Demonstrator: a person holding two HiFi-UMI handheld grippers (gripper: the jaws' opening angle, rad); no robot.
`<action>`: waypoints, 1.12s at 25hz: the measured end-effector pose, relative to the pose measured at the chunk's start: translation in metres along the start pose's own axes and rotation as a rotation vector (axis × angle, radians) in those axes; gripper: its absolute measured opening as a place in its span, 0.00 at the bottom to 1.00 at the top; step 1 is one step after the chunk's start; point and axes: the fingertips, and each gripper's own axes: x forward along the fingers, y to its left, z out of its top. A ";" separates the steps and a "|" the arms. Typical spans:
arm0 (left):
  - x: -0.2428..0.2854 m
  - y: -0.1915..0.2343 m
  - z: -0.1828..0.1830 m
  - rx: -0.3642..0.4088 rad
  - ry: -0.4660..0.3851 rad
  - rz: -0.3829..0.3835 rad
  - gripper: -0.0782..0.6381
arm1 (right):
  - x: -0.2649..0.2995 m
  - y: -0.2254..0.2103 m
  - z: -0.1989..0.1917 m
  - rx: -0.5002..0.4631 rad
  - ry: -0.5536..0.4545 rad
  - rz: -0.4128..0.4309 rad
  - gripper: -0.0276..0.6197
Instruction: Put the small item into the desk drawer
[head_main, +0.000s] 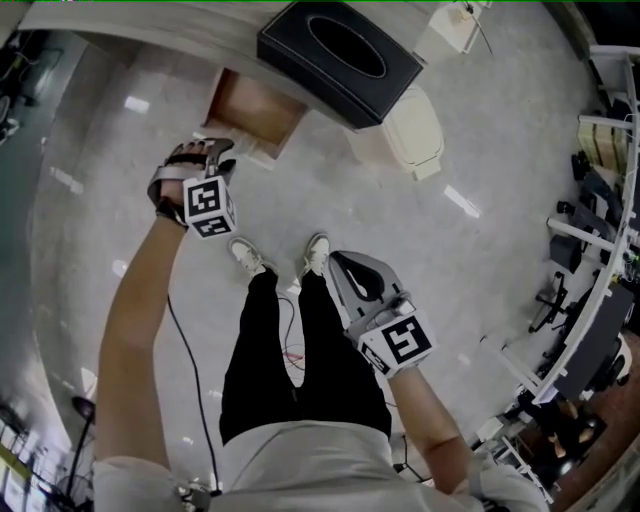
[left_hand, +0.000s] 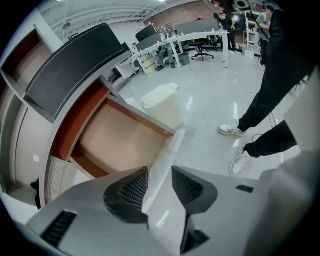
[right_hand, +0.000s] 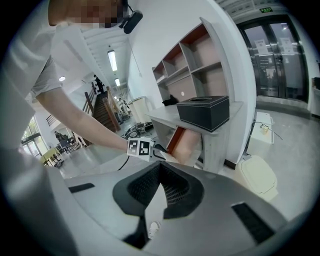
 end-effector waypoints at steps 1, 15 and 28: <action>0.002 -0.002 0.000 0.014 0.008 -0.007 0.33 | 0.002 0.001 0.001 -0.011 0.001 0.007 0.08; 0.011 0.000 -0.008 0.042 0.058 0.003 0.33 | 0.009 0.002 -0.001 -0.039 0.023 0.046 0.08; 0.020 -0.004 -0.006 0.051 0.098 0.017 0.25 | 0.000 -0.012 -0.014 -0.025 0.028 0.040 0.08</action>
